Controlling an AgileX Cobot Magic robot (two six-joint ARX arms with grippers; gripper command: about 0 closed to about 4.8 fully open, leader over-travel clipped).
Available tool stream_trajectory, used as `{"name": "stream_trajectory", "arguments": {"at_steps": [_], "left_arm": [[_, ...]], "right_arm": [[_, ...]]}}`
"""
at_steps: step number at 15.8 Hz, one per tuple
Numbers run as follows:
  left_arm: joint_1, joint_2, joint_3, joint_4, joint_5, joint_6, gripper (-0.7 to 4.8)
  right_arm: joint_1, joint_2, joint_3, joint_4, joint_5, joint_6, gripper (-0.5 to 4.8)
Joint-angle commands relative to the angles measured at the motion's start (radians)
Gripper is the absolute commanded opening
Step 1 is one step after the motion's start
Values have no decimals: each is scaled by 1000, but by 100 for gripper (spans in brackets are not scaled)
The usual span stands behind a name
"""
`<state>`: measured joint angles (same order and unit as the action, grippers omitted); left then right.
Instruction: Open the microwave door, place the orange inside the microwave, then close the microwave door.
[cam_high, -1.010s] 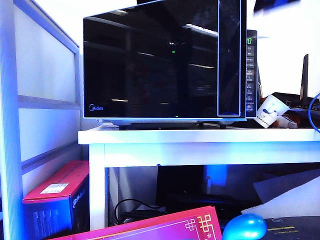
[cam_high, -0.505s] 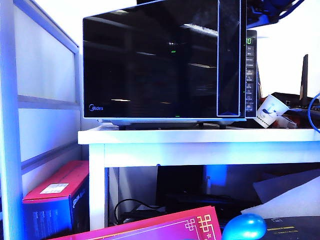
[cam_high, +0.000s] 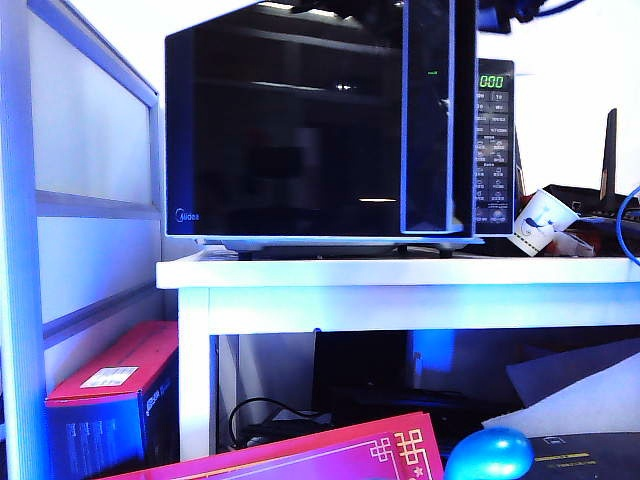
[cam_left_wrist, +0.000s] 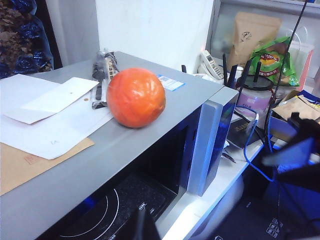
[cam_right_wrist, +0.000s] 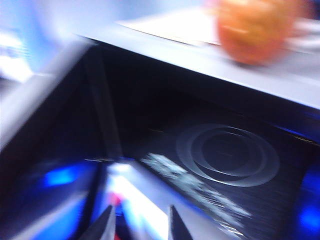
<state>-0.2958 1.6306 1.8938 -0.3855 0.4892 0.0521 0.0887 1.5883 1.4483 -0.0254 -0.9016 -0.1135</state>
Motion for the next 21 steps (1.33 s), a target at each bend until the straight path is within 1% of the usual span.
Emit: {"name": "stream_trajectory", "arguments": {"at_steps": [1,2,3,4,5,6,8,10,11,12,15,18,20,21], "left_arm": [[-2,-2,5,6,4,0,17],[-2,-2,5,5,4,0,17],[-2,-2,5,6,4,0,17],[-2,-2,5,5,4,0,17],[-2,-2,5,2,4,0,17],[-2,-2,5,-1,4,0,17],[-2,-2,5,-4,5,0,17],[-2,-2,5,-4,4,0,17],[-2,-2,5,-4,5,0,17],[-2,-2,5,-4,4,0,17],[-2,-2,5,-4,5,0,18],[-2,-2,5,-5,4,0,17],[-2,-2,5,-6,4,0,17],[-2,-2,5,-7,4,0,17]], "right_arm": [[28,-23,5,9,-40,32,144],[53,-24,5,15,-34,32,145],[79,-24,4,24,10,30,145],[96,-24,5,38,87,20,145],[118,-24,5,56,220,3,144],[129,-24,5,74,310,-16,144],[137,-22,4,107,434,-29,144],[137,-22,4,110,691,-30,144],[137,-19,4,104,782,-55,144],[137,-13,3,98,799,-75,143],[137,26,3,32,798,-113,143],[137,46,3,-48,772,-135,143],[137,45,3,-56,666,-158,143],[137,45,3,-57,576,-157,143]]}}
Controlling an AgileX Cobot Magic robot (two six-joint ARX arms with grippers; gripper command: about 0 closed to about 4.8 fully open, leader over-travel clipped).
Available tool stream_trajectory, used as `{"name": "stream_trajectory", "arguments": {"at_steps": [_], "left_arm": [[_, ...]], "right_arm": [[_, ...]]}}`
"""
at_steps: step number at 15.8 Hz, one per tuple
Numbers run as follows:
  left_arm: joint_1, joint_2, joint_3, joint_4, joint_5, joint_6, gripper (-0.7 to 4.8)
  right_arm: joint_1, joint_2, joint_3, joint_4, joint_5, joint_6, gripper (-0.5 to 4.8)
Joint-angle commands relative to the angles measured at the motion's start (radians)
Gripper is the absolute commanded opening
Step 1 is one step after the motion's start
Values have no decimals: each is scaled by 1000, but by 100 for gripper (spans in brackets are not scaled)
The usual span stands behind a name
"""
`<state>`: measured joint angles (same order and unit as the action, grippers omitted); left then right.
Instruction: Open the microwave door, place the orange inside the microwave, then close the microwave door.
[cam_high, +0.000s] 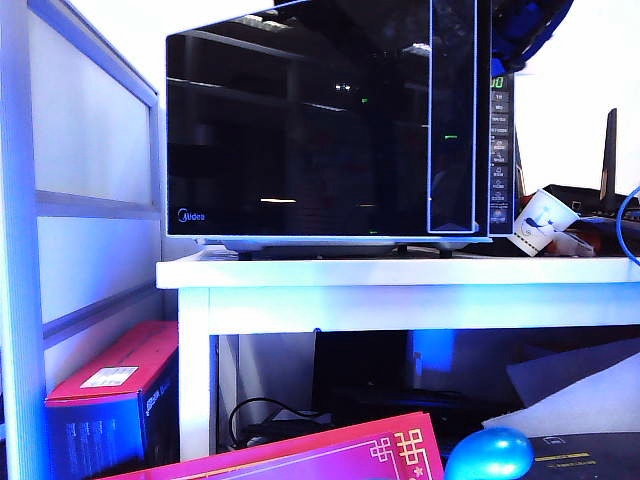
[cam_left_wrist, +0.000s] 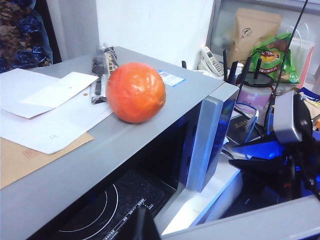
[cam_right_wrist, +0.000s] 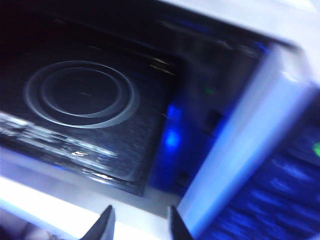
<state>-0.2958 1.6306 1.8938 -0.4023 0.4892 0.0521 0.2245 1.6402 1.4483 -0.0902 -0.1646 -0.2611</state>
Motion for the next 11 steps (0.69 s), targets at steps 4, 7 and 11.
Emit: {"name": "stream_trajectory", "arguments": {"at_steps": [4,7,11], "left_arm": [[-2,-2,5,6,4,-1,17],[-2,-2,5,6,4,0,17],[-2,14,5,1,3,0,17]], "right_arm": [[2,-11,3,-11,-466,-8,143],[5,-24,3,-16,-570,3,143],[69,-39,3,-20,-597,3,143]]}}
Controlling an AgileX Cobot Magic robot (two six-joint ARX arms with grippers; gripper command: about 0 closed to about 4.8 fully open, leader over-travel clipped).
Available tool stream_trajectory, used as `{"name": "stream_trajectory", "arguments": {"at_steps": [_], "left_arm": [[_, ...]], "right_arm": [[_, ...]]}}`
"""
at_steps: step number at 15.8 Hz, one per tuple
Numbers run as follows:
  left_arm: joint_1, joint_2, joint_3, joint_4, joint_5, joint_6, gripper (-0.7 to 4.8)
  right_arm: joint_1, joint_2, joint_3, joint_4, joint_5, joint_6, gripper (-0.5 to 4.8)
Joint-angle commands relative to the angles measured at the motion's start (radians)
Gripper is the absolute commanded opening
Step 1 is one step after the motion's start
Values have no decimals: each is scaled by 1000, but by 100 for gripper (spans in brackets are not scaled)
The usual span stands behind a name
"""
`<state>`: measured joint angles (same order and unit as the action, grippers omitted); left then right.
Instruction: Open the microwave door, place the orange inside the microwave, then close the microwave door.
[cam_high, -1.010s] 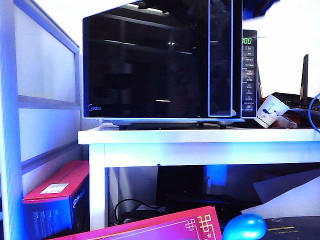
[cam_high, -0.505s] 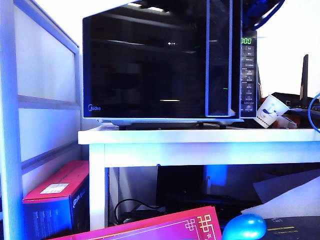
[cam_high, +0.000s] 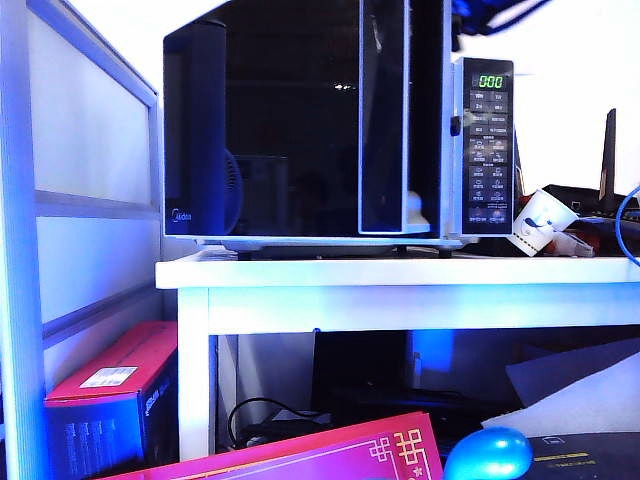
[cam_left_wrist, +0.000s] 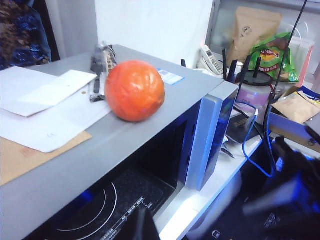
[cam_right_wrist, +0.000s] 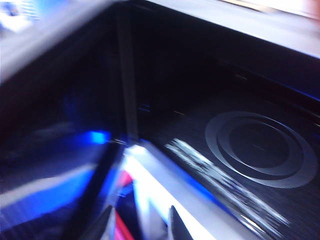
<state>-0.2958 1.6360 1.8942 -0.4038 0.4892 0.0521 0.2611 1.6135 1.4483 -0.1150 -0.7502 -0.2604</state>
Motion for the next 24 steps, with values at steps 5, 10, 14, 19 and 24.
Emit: {"name": "stream_trajectory", "arguments": {"at_steps": [5,10,14,19,24], "left_arm": [[-2,35,4,-31,4,1,17],[-2,84,4,-106,21,54,17],[-2,108,4,-172,23,101,17],[-2,108,4,-209,22,125,17],[-2,108,4,-224,22,125,17]], "right_arm": [[136,-14,3,8,-11,2,143],[145,-31,4,91,68,2,144],[145,-33,4,180,184,3,144],[145,-33,4,379,425,2,144],[136,-31,4,460,543,3,447]]}}
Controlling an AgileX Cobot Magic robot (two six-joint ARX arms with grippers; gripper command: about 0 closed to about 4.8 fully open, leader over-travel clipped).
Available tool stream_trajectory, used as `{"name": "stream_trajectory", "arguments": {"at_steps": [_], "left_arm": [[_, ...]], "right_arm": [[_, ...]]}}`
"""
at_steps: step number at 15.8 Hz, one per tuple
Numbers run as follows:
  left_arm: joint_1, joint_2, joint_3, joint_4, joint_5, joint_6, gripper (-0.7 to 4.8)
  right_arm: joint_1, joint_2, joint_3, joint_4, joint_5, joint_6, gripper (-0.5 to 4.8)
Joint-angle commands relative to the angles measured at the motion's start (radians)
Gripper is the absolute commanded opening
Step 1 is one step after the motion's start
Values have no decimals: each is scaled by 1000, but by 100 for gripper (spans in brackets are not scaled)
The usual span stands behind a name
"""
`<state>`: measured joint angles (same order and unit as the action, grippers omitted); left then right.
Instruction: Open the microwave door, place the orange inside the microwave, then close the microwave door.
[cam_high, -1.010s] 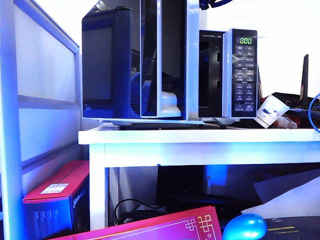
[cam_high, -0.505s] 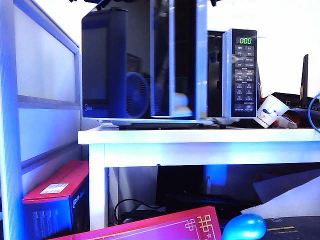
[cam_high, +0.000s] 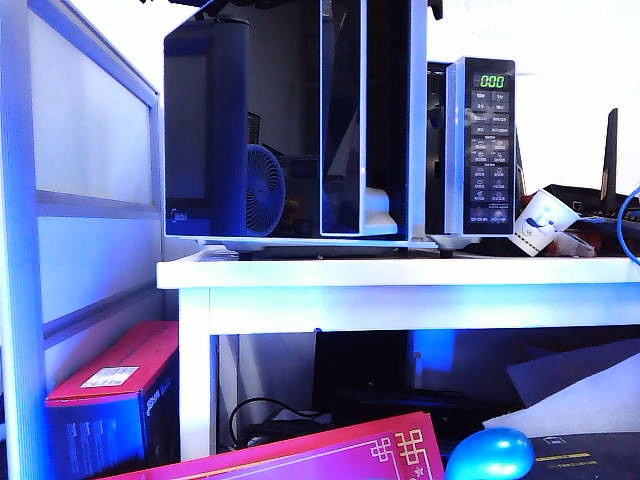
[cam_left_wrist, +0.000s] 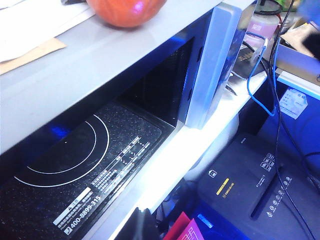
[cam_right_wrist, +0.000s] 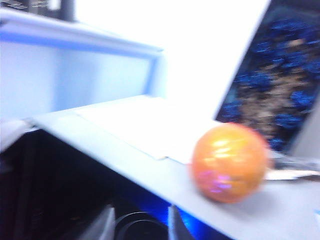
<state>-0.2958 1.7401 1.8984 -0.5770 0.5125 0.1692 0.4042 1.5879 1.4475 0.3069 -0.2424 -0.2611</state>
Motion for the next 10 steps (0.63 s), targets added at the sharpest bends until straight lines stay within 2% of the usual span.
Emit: {"name": "stream_trajectory", "arguments": {"at_steps": [1,7,10], "left_arm": [[-2,4,0,-51,-1,8,17],[-2,4,0,-53,0,15,17],[-2,4,0,-53,0,15,17]], "right_arm": [[-7,-5,5,48,43,4,479],[-69,-2,50,8,42,63,479],[-84,68,189,-95,5,50,479]]}}
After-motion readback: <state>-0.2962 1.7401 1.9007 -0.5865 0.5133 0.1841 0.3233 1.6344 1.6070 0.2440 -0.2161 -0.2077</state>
